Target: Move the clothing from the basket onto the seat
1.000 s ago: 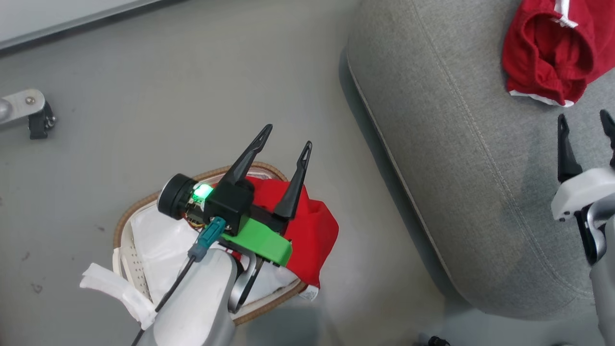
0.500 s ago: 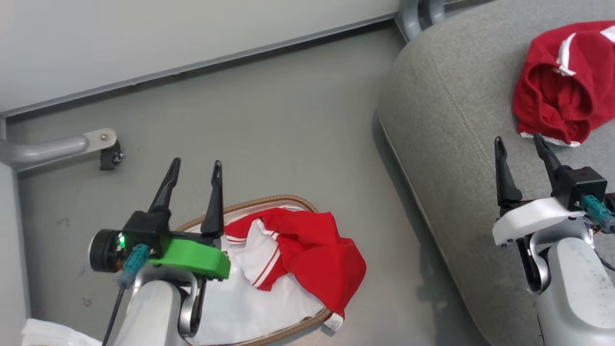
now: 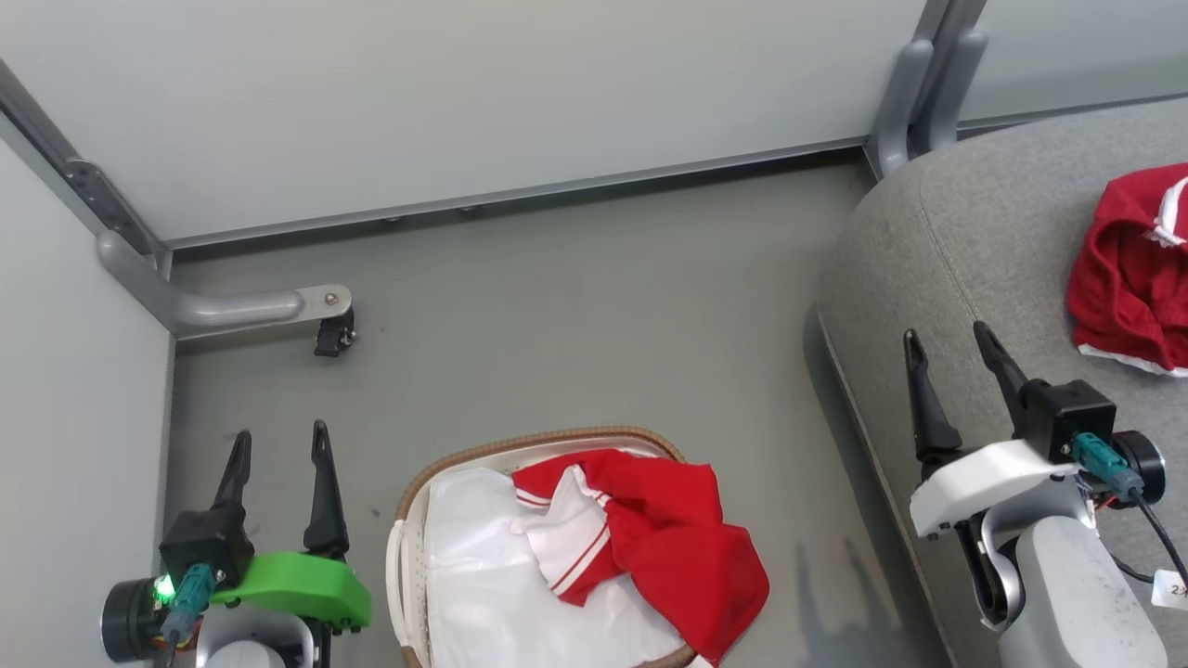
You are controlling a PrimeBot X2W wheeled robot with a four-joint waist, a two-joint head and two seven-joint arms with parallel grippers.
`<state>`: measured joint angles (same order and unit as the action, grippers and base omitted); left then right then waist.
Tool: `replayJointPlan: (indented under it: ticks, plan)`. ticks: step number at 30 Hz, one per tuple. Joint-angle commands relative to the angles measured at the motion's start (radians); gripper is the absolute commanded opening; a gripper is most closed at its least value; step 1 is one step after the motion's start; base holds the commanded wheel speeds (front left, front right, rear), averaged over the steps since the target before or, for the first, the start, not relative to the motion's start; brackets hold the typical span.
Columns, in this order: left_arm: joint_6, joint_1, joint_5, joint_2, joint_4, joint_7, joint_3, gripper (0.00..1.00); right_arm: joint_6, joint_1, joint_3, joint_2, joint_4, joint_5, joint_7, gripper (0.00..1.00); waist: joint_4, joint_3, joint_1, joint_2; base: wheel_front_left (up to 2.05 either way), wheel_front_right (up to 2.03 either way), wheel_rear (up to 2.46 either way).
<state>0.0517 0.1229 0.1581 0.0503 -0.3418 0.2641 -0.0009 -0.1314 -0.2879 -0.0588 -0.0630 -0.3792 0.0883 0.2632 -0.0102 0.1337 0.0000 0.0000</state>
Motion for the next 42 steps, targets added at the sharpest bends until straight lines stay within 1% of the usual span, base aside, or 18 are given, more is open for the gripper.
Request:
replayJointPlan:
  ticks: [1,4,9,15,23,27,29,31,35,42]
  plan:
    - [0.001,-0.028,0.004,0.001,-0.005,0.0,0.005,1.0,0.001,0.021,0.003,-0.001,-0.006,0.003,0.002,1.0,0.036,-0.045,0.0,0.0,0.0,0.0,0.0]
    - [0.009,-0.056,0.011,0.001,-0.002,0.0,0.008,1.0,0.001,0.043,0.01,0.002,-0.015,0.007,0.002,1.0,0.038,-0.061,0.0,0.0,0.0,0.0,0.0]
    - [-0.001,-0.093,0.03,0.001,0.002,0.0,-0.001,1.0,0.001,0.074,0.019,0.005,-0.026,0.01,0.002,1.0,0.037,-0.079,0.0,0.0,0.0,0.0,0.0]
    - [0.009,-0.087,0.019,0.002,-0.006,0.0,-0.015,1.0,0.001,0.082,0.021,0.006,-0.031,0.005,0.002,1.0,0.031,-0.083,0.0,0.0,0.0,0.0,0.0]
    - [0.029,-0.046,0.027,0.001,-0.04,0.0,-0.056,1.0,0.001,0.045,0.037,0.003,-0.014,0.005,0.002,1.0,0.008,-0.036,0.0,0.0,0.0,0.0,0.0]
    - [0.036,-0.002,0.043,0.002,-0.064,0.0,-0.096,1.0,0.001,0.006,0.056,-0.001,0.011,0.014,0.002,1.0,-0.019,0.031,0.0,0.0,0.0,0.0,0.0]
    - [0.039,0.028,0.069,0.002,-0.082,0.0,-0.122,1.0,0.001,-0.02,0.067,-0.002,0.029,0.02,0.002,1.0,-0.037,0.073,0.0,0.0,0.0,0.0,0.0]
    - [0.044,0.064,0.069,0.002,-0.106,0.0,-0.15,1.0,0.001,-0.048,0.081,-0.003,0.047,0.027,0.002,1.0,-0.059,0.118,0.0,0.0,0.0,0.0,0.0]
    - [0.05,0.148,0.088,0.002,-0.177,0.0,-0.205,1.0,0.001,-0.105,0.113,-0.001,0.098,0.038,0.002,1.0,-0.11,0.217,0.0,0.0,0.0,0.0,0.0]
    - [0.061,0.317,0.078,0.003,-0.327,0.0,-0.292,1.0,0.001,-0.202,0.146,0.005,0.166,0.065,0.002,1.0,-0.188,0.387,0.0,0.0,0.0,0.0,0.0]
